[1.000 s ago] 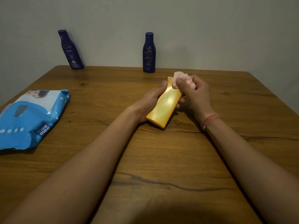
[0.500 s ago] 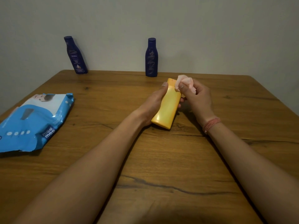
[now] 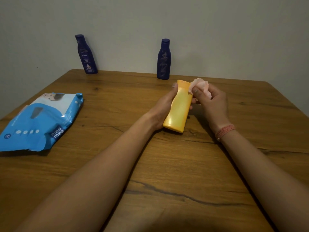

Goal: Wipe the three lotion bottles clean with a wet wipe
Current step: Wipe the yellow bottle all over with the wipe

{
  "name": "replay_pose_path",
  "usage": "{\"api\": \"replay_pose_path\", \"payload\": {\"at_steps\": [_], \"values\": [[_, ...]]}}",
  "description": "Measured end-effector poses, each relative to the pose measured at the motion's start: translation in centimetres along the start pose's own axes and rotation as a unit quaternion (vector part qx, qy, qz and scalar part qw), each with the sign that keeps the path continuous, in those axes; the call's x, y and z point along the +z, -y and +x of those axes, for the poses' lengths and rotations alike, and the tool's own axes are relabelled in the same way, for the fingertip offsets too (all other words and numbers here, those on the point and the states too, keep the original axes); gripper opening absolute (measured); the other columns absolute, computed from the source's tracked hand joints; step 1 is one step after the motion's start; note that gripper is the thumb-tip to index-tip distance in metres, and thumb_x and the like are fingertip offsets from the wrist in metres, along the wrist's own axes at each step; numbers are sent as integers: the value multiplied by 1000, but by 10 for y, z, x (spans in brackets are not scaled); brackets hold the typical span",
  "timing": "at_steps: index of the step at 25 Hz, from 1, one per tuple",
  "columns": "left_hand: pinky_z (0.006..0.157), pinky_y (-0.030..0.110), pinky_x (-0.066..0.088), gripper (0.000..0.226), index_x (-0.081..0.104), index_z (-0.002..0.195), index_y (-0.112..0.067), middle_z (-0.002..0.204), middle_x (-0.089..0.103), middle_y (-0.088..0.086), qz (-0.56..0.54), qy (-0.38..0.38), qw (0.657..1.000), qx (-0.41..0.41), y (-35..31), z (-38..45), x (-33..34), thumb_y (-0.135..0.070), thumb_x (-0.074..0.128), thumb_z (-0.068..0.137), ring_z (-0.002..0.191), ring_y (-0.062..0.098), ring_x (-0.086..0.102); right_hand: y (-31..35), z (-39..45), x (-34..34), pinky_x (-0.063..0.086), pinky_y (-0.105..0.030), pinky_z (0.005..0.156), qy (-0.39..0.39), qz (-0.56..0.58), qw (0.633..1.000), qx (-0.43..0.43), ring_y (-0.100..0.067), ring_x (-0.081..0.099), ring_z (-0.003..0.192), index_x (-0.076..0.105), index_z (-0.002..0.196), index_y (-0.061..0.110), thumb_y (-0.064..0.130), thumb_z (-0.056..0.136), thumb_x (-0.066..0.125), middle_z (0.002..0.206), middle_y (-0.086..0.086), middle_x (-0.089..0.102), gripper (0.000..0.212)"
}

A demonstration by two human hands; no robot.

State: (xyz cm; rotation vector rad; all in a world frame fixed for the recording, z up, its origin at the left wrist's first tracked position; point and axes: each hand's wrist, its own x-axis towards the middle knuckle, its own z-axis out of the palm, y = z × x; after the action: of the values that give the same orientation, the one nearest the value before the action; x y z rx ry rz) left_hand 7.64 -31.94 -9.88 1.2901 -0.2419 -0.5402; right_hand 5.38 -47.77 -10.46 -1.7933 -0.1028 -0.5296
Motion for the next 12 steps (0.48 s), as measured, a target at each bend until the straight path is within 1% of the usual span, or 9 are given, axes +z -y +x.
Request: {"api": "replay_pose_path", "payload": {"at_steps": [2,3,5,7,9,10,12], "values": [[81,37,56,59,47,141,-12,114,66,13,-6,-32,999,29,3,2,2,-54,30,103,91,20,68,2,-3,3,55,-25,77,34,7,999,11,-5,66,91,67,105,25,32,96,57,96,6,70,15],[82,40,55,55,46,141,-12,118,63,17,-6,-47,997,55,4,4,2,-51,32,104,94,24,66,4,-5,6,54,-24,76,59,7,998,21,-6,66,91,66,104,23,33,97,55,96,4,70,16],[88,47,54,48,50,136,-11,124,61,23,4,-81,991,107,6,7,0,-45,35,106,101,33,64,8,-9,12,53,-28,77,108,8,993,49,-12,66,91,64,99,25,37,96,54,97,0,69,15],[94,52,52,44,55,130,-12,125,62,24,34,-107,984,136,6,9,-3,-44,38,105,106,37,64,13,-13,15,52,-26,77,146,19,987,71,-7,65,91,59,97,31,37,94,57,99,6,68,8],[95,52,51,42,57,126,-13,119,63,20,78,-112,978,160,6,10,-6,-44,42,103,107,35,63,17,-14,15,52,-24,75,149,48,984,84,-6,66,90,58,99,30,38,95,55,100,7,67,9],[93,49,52,39,57,128,-14,118,63,15,98,-113,974,171,6,9,-6,-41,43,103,107,33,62,19,-14,15,54,-27,75,143,68,983,91,-9,67,90,58,100,29,40,96,51,101,4,68,13],[92,43,54,37,52,137,-20,125,59,7,133,-121,967,183,3,7,-4,-35,45,104,112,28,60,23,-14,15,57,-36,80,129,108,980,106,-17,68,91,57,100,29,48,99,39,102,-2,67,26]]}}
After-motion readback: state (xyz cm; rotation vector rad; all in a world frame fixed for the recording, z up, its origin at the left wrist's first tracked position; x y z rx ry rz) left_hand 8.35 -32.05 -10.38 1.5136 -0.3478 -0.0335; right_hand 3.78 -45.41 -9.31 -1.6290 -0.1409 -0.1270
